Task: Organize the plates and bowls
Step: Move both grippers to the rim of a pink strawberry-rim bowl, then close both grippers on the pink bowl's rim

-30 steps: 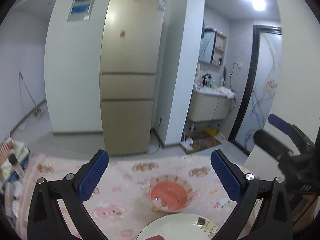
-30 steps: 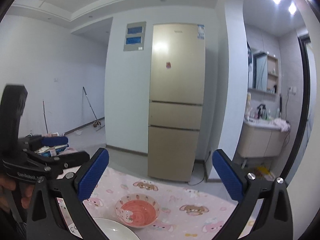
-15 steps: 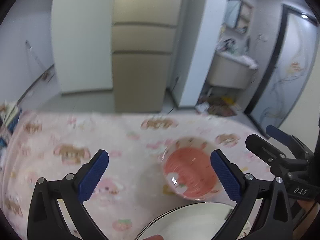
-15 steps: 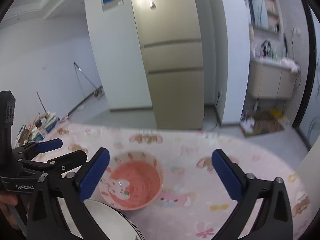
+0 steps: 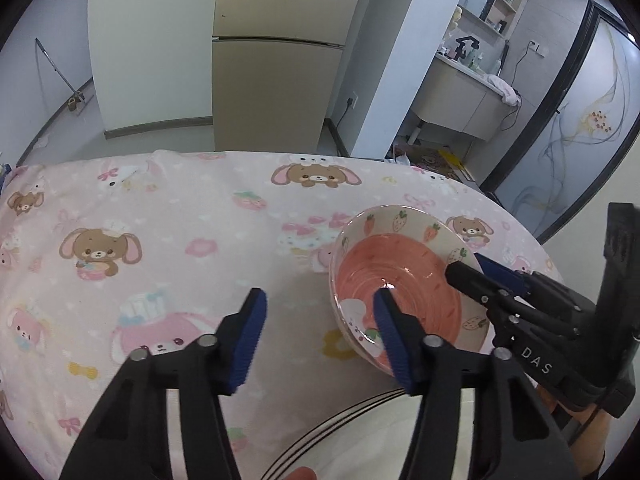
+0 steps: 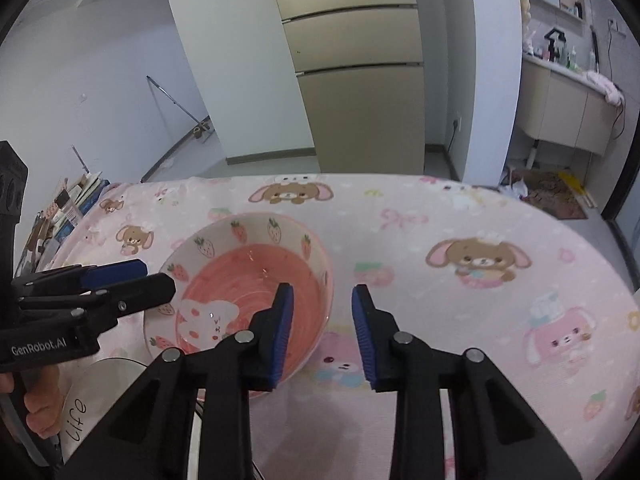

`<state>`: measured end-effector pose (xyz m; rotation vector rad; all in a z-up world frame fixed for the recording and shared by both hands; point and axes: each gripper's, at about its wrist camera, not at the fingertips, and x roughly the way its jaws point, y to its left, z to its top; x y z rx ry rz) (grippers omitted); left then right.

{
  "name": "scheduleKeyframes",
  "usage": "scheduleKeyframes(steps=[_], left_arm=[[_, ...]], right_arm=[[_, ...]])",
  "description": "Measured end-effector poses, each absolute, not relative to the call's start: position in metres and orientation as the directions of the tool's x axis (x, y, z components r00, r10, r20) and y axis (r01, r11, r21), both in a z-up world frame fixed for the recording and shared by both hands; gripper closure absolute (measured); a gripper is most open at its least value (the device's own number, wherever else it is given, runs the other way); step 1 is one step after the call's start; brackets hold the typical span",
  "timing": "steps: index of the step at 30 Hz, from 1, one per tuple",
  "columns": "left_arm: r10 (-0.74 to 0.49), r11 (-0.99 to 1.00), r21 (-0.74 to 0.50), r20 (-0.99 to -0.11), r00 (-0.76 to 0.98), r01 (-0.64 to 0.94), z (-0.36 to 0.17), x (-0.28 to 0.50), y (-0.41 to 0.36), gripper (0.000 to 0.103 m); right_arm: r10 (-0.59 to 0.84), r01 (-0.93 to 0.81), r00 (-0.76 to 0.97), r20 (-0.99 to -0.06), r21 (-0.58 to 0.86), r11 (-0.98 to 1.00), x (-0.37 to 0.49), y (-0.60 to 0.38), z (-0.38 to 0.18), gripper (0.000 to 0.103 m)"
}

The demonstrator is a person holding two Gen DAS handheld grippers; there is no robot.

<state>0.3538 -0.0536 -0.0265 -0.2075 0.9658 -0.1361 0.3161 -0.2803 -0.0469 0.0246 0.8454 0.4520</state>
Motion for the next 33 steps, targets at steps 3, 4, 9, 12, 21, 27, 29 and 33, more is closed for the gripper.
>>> scheduleKeyframes(steps=[3,4,9,12,21,27,29,33], left_arm=[[-0.283,0.947,-0.321,-0.801,0.527,0.021,-0.032,0.357,-0.050,0.063],[-0.296,0.943,-0.332,-0.800,0.522,0.025,-0.033,0.357,-0.052,0.063],[-0.296,0.946,-0.322,-0.810,0.507,0.039,-0.038,0.360,-0.057,0.068],[-0.317,0.940,-0.336,-0.807,0.498,0.055,-0.039,0.360,-0.058,0.075],[-0.340,0.934,-0.349,-0.800,0.494,0.078,-0.044,0.362,-0.063,0.079],[-0.277,0.958,-0.270,-0.803,0.528,0.091,-0.036,0.355,-0.070,0.087],[-0.277,0.959,-0.266,-0.784,0.556,0.102,-0.027,0.351,-0.070,0.087],[-0.257,0.964,-0.238,-0.741,0.621,0.115,-0.005,0.340,-0.070,0.090]], right_arm=[[0.423,-0.379,0.557,-0.715,0.234,0.895,0.318,-0.281,-0.050,0.077],[0.425,-0.378,0.554,-0.716,0.238,0.894,0.318,-0.281,-0.050,0.078],[0.442,-0.407,0.529,-0.725,0.241,0.881,0.321,-0.278,-0.053,0.084],[0.451,-0.396,0.516,-0.728,0.264,0.880,0.324,-0.278,-0.054,0.084],[0.441,-0.418,0.507,-0.741,0.236,0.877,0.326,-0.273,-0.058,0.086],[0.425,-0.427,0.558,-0.713,0.194,0.884,0.318,-0.269,-0.048,0.089],[0.430,-0.428,0.585,-0.687,0.188,0.884,0.315,-0.271,-0.039,0.089],[0.462,-0.435,0.622,-0.632,0.213,0.875,0.307,-0.276,-0.022,0.091]])
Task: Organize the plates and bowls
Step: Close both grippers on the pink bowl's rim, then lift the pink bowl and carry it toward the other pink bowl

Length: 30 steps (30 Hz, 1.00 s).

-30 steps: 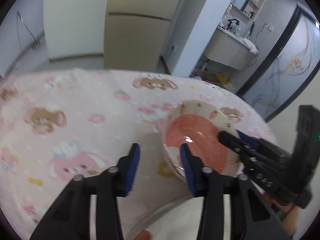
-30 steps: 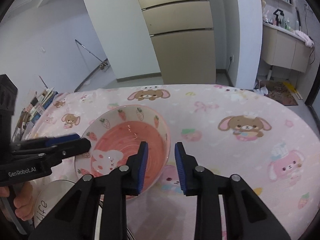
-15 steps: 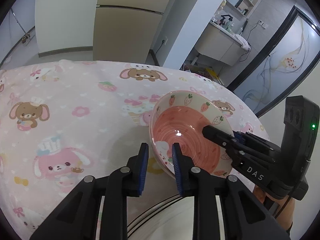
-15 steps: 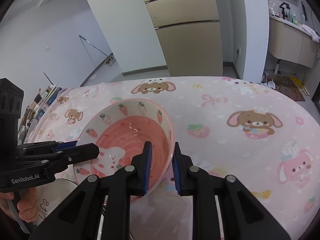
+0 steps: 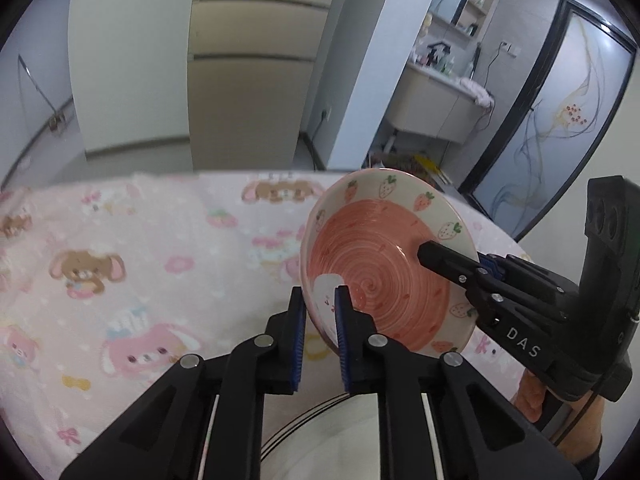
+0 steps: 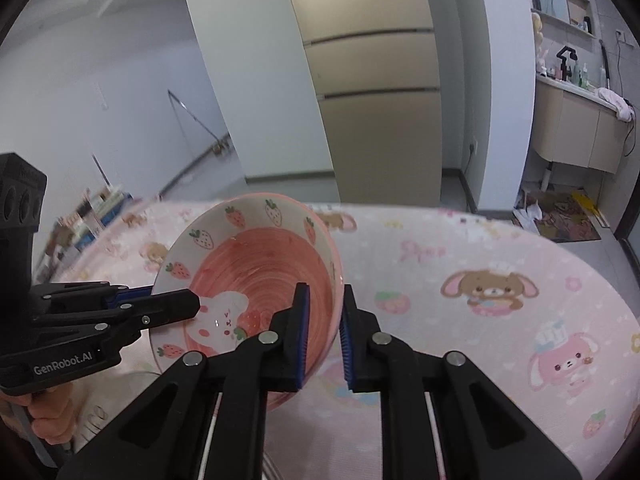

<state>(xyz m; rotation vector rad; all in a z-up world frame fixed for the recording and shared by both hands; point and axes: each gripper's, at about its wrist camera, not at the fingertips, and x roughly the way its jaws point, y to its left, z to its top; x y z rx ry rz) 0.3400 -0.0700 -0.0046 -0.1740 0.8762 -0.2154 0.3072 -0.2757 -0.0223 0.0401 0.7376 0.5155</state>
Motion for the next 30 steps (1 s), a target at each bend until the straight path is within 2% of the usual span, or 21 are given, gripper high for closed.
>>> scheduleKeyframes(steps=[13,23,30], left_arm=[[-0.254,0.966,-0.205,-0.636,0.729,0.157,0.057,0.300,-0.071,0.091],[-0.114,0.992,-0.105,-0.605,0.788,0.064,0.110,0.232,-0.027,0.091],[-0.065,0.995,-0.104,-0.566,0.822,0.007,0.135,0.170,0.017,0.091]], right_arm=[[0.432,-0.431,0.748,-0.503,0.127,0.893,0.271,-0.271,0.041,0.092],[0.499,-0.531,0.744,-0.445,0.061,0.845,0.223,-0.216,0.086,0.092],[0.558,-0.606,0.714,-0.423,0.027,0.795,0.179,-0.175,0.110,0.093]])
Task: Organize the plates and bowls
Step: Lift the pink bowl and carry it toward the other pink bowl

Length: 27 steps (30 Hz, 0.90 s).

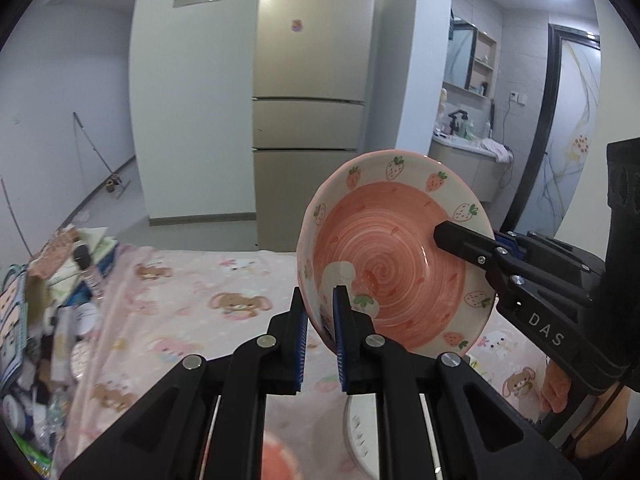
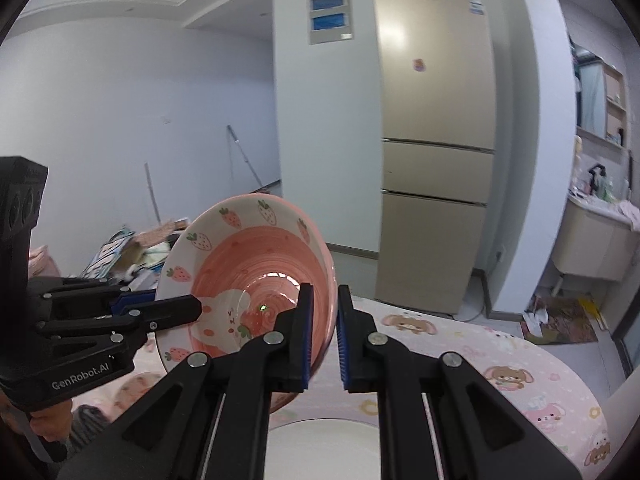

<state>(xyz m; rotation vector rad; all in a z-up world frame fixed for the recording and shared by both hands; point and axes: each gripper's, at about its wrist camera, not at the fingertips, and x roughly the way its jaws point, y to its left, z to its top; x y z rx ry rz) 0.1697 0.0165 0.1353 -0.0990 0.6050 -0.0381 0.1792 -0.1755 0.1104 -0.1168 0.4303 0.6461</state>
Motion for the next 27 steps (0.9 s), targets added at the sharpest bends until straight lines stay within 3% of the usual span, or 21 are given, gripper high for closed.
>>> scheduleKeyframes(steps=[12,27], left_arm=[[0.012,0.998,-0.049,-0.572,0.820,-0.049,0.140,0.071,0.052,0.090],[0.041,0.991,-0.070,-0.657,0.753,-0.115,0.074,0.033,0.067,0.090]], right_arm=[[0.622,-0.694,0.634,-0.461,0.016,0.720,0.111,-0.140,0.104,0.092],[0.660,-0.774,0.502,-0.560,0.050,0.631,0.088,-0.113,0.042,0.092]])
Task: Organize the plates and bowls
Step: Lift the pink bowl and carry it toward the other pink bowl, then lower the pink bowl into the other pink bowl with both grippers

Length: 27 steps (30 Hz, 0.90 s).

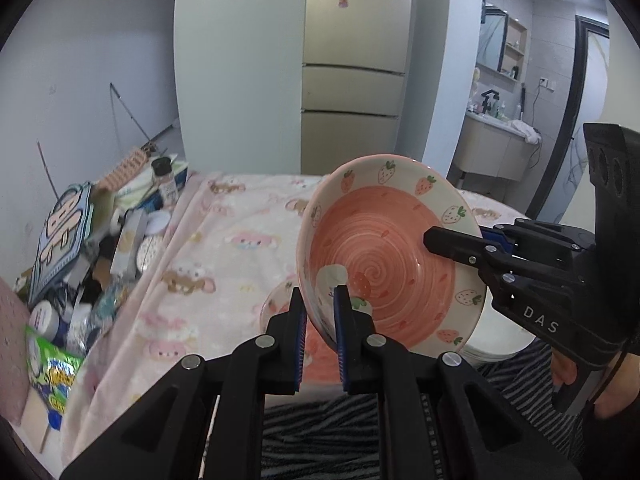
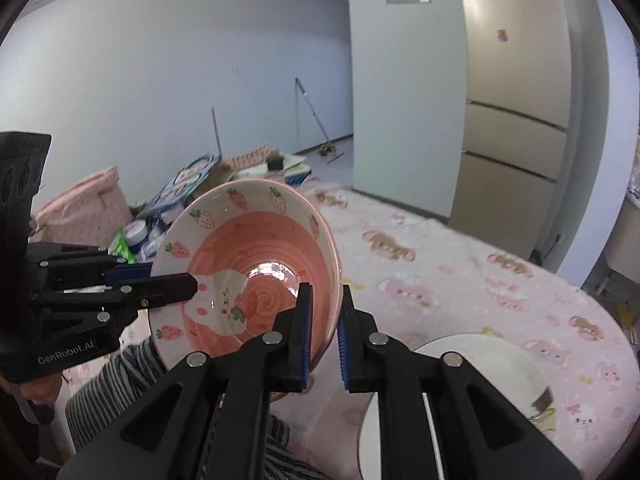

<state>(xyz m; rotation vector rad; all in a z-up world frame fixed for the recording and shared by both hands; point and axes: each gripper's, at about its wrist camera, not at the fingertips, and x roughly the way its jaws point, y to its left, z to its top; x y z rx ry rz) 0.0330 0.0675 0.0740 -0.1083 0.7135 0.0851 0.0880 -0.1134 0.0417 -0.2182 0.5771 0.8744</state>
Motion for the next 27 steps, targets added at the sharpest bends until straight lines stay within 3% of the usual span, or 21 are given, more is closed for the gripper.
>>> scheduleKeyframes(steps=[11,27], left_arm=[[0.052,0.987,-0.071,-0.710,0.702,-0.145,0.026,0.038,0.081,0.090],[0.060,0.985,-0.068,-0.721,0.691,-0.157,0.006,0.043,0.091,0.090]], right_arm=[[0.651,-0.798,0.423,-0.631,0.081,0.598,0.096,-0.099,0.001,0.092],[0.628,-0.812,0.401,-0.667,0.058,0.580,0.101,-0.083,-0.020,0.092]])
